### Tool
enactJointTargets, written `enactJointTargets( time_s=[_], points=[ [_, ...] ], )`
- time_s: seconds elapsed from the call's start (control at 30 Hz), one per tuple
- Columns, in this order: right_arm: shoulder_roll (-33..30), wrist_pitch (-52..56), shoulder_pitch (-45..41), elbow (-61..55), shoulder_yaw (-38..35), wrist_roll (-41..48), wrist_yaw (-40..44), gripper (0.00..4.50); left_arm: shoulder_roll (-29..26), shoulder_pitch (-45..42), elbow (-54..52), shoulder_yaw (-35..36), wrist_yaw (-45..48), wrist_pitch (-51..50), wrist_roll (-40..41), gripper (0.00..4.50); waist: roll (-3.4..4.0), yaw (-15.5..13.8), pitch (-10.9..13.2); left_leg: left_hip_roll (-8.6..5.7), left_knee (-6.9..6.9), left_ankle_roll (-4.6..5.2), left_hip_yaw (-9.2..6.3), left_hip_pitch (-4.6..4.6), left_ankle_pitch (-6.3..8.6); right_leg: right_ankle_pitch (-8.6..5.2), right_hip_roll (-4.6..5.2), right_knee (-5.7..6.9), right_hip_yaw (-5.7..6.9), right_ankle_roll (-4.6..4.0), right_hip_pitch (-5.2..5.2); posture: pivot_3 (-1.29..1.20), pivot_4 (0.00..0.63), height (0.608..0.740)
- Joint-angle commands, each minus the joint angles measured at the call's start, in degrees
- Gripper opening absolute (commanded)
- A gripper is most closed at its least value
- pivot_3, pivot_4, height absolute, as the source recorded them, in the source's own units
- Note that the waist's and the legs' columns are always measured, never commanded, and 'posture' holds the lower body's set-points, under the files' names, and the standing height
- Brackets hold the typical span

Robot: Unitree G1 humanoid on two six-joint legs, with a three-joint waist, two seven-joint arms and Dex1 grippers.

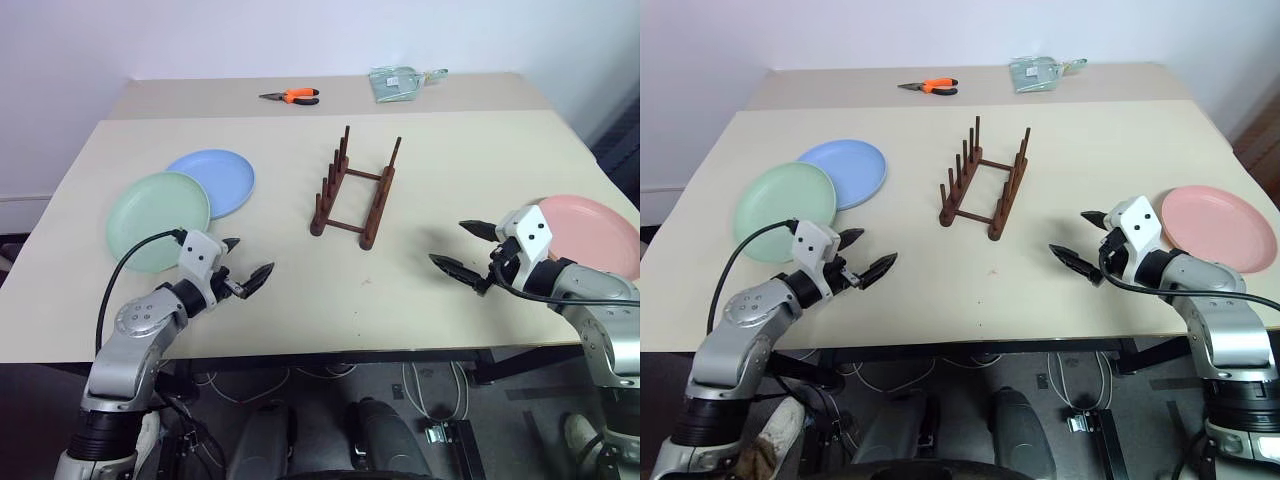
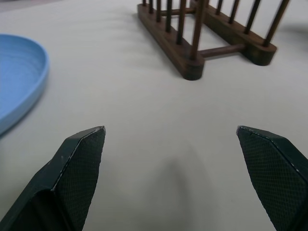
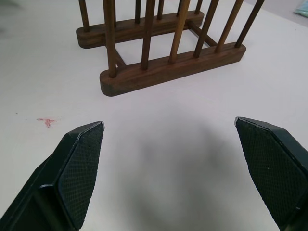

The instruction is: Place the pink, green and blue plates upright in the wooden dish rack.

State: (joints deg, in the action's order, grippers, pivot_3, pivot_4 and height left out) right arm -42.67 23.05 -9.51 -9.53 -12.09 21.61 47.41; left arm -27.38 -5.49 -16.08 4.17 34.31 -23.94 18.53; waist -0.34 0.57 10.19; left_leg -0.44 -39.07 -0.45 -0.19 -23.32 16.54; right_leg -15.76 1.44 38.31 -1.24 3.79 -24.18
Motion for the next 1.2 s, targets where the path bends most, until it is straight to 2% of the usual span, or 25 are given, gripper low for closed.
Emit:
enactJointTargets(
  time_s=[0.03,0.23,0.43,0.7,0.83,0.97,1.0,1.03,1.07,1.17,1.2],
  points=[
    [0.19,-1.94,-1.50,-0.19,-0.36,0.21,0.21,4.46,-1.41,0.08,-2.49,1.35,0.78,-0.18,1.01,4.50,0.00,0.01,0.00,0.00,0.00,0.00,0.00,0.00,0.00,0.00,0.00,0.00,0.00,0.00,0.00,0.00,0.150,0.740],
    [1.74,-1.87,-3.44,-0.97,1.51,-0.12,-0.95,4.46,-2.02,0.81,-3.25,0.80,0.71,-0.47,1.14,4.50,0.00,0.06,0.00,0.00,0.00,0.00,0.00,0.01,0.00,0.00,-0.01,0.00,0.00,0.00,0.00,0.00,0.150,0.740],
    [3.77,-0.24,-1.79,-5.71,4.18,0.16,-2.50,4.46,-1.73,1.19,-3.51,-1.36,0.98,-0.13,0.55,4.50,0.00,-0.05,0.00,0.00,-0.01,0.00,0.00,0.00,0.00,0.00,0.01,0.00,0.00,0.00,0.00,0.00,0.150,0.740],
    [6.57,2.73,-2.47,-8.94,7.93,0.58,-3.94,4.46,0.83,2.70,-4.97,-4.32,-0.90,-0.80,-0.17,4.50,0.00,0.04,0.00,0.00,0.00,0.00,-0.01,0.00,0.00,0.00,0.00,0.01,0.00,0.00,-0.01,0.00,0.150,0.740],
    [6.57,3.38,-3.07,-9.25,8.98,-0.21,-4.67,4.46,1.70,1.15,-4.20,-8.10,-0.96,-0.65,-1.97,4.50,0.00,-0.08,0.00,0.00,-0.02,0.00,-0.01,0.00,0.00,0.00,0.01,0.00,0.00,0.00,0.00,0.00,0.150,0.740],
    [5.92,4.19,-2.69,-10.37,8.91,0.34,-4.26,4.46,6.20,-4.24,-2.31,-17.21,-3.80,-5.15,-6.62,4.50,0.00,-0.87,0.00,-0.03,-0.07,0.00,-0.01,-0.02,0.00,0.02,0.02,-0.01,0.00,0.03,0.02,0.00,0.150,0.740],
    [5.82,4.26,-2.75,-10.31,8.82,0.27,-4.22,4.50,7.42,-5.69,-1.33,-19.48,-4.62,-5.68,-8.32,3.96,0.00,-0.94,0.00,-0.05,-0.08,0.00,0.00,-0.02,0.00,0.03,0.01,-0.01,0.00,0.05,0.04,0.00,0.150,0.740],
    [5.71,4.35,-2.78,-10.21,8.58,0.27,-4.21,4.50,8.93,-7.13,-0.26,-21.28,-5.61,-6.40,-9.48,3.76,-0.01,-1.07,-0.01,-0.06,-0.08,0.00,-0.01,-0.02,0.00,0.03,0.01,-0.01,0.00,0.05,0.04,0.00,0.150,0.740],
    [5.53,4.44,-2.69,-10.21,8.21,0.36,-4.19,4.50,10.94,-8.94,1.60,-23.14,-7.31,-7.17,-11.18,3.24,-0.01,-1.19,-0.01,-0.06,-0.08,0.01,0.00,-0.01,0.00,0.03,0.00,-0.01,-0.01,0.06,0.04,0.00,0.150,0.740],
    [4.71,4.71,-1.91,-10.93,6.76,0.78,-4.09,4.50,18.83,-15.21,11.11,-27.72,-14.36,-6.52,-17.30,3.24,-0.02,-1.43,-0.01,-0.08,-0.11,0.01,-0.01,-0.02,0.00,0.05,0.00,-0.01,0.00,0.08,0.05,0.00,0.150,0.740],
    [4.50,4.64,-1.61,-11.06,6.41,0.82,-4.05,4.50,21.37,-16.79,14.28,-27.24,-17.23,-6.26,-18.40,3.24,-0.03,-1.44,-0.02,-0.10,-0.12,0.02,-0.01,-0.03,-0.01,0.06,0.00,-0.01,0.00,0.11,0.06,0.00,0.150,0.740]
  ],
)
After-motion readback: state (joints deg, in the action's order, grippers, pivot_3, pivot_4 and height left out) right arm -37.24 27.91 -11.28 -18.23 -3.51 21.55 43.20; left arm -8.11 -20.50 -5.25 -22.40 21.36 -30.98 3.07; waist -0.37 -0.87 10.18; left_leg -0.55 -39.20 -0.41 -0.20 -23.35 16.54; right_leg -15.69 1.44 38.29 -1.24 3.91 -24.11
